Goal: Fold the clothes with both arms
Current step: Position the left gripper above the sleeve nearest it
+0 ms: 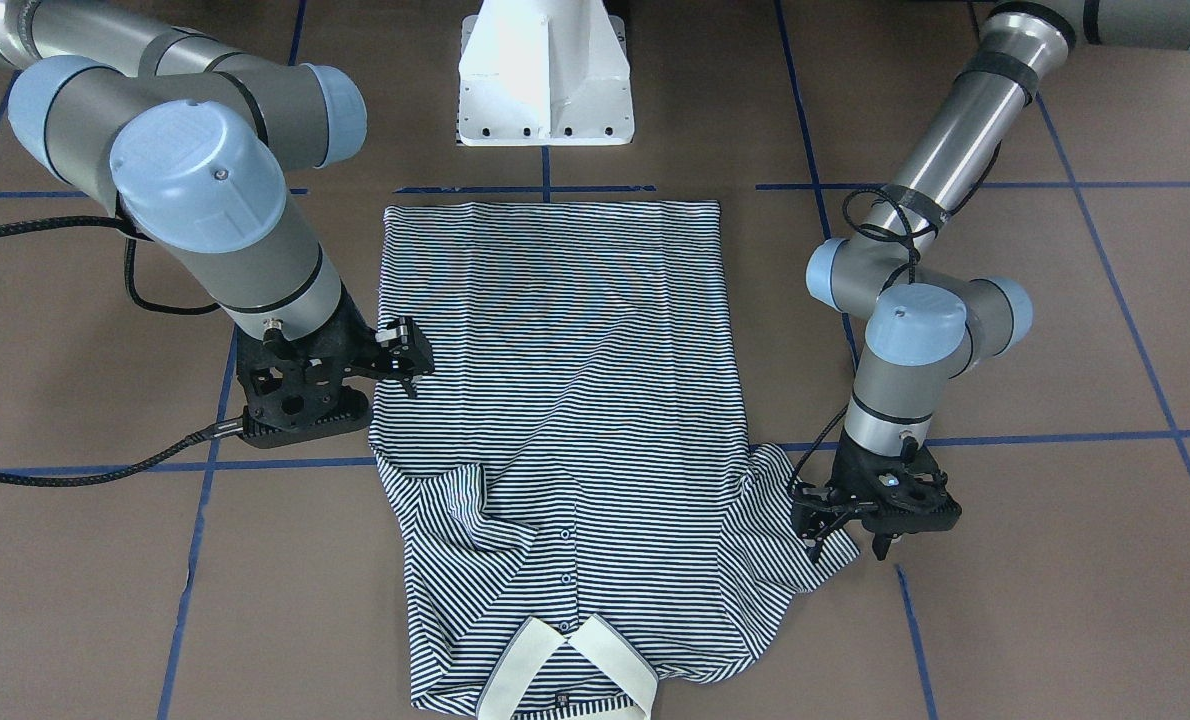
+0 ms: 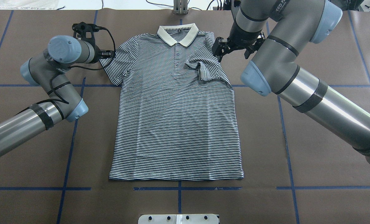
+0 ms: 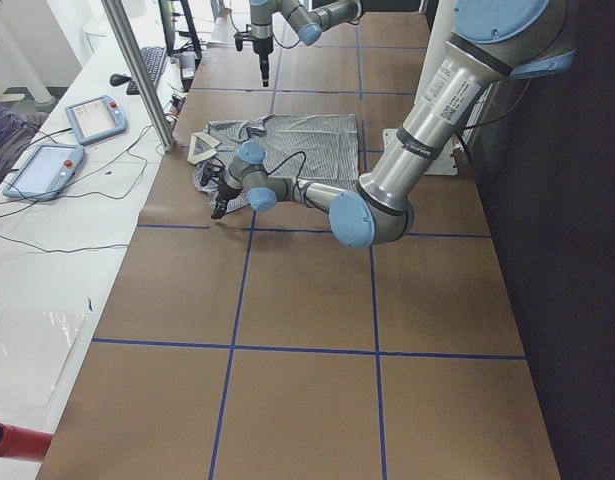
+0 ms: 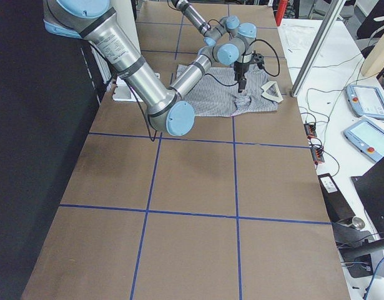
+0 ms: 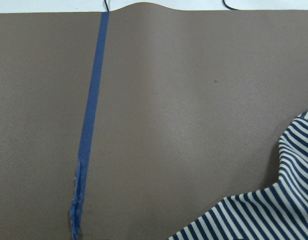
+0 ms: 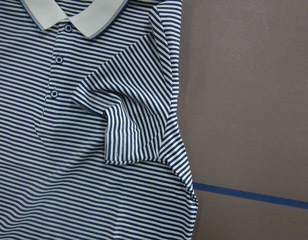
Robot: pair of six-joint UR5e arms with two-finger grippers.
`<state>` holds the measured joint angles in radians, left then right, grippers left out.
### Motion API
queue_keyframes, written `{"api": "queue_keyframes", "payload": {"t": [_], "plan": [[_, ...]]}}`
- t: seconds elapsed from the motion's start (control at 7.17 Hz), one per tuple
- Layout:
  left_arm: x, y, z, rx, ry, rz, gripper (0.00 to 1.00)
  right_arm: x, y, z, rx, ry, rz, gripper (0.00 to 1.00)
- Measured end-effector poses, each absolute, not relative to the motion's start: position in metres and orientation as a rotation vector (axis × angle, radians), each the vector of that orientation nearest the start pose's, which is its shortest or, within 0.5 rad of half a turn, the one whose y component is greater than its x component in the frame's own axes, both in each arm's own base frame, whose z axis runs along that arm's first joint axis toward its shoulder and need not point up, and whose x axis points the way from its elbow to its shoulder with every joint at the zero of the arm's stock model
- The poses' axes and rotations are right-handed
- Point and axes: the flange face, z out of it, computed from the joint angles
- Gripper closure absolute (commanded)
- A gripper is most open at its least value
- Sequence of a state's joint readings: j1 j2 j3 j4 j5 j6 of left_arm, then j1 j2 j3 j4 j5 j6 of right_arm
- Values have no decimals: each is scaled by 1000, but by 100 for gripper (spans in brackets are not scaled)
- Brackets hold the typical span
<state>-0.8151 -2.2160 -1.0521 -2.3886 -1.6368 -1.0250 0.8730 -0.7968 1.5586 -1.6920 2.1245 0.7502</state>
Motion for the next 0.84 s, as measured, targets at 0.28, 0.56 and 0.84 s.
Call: {"api": "queue_keyframes", "payload": {"t": [0.28,0.56,0.84], "plan": [[447,-656,431,546,773,-217,22,-396,-597,204,113,-814,-129,0],[448,-655,433,542,771,-215,39,-396,-597,204,113,-814,-129,0],[448,-655,433,541,771,-213,91,-396,-597,203,114,-814,-130,0]]}}
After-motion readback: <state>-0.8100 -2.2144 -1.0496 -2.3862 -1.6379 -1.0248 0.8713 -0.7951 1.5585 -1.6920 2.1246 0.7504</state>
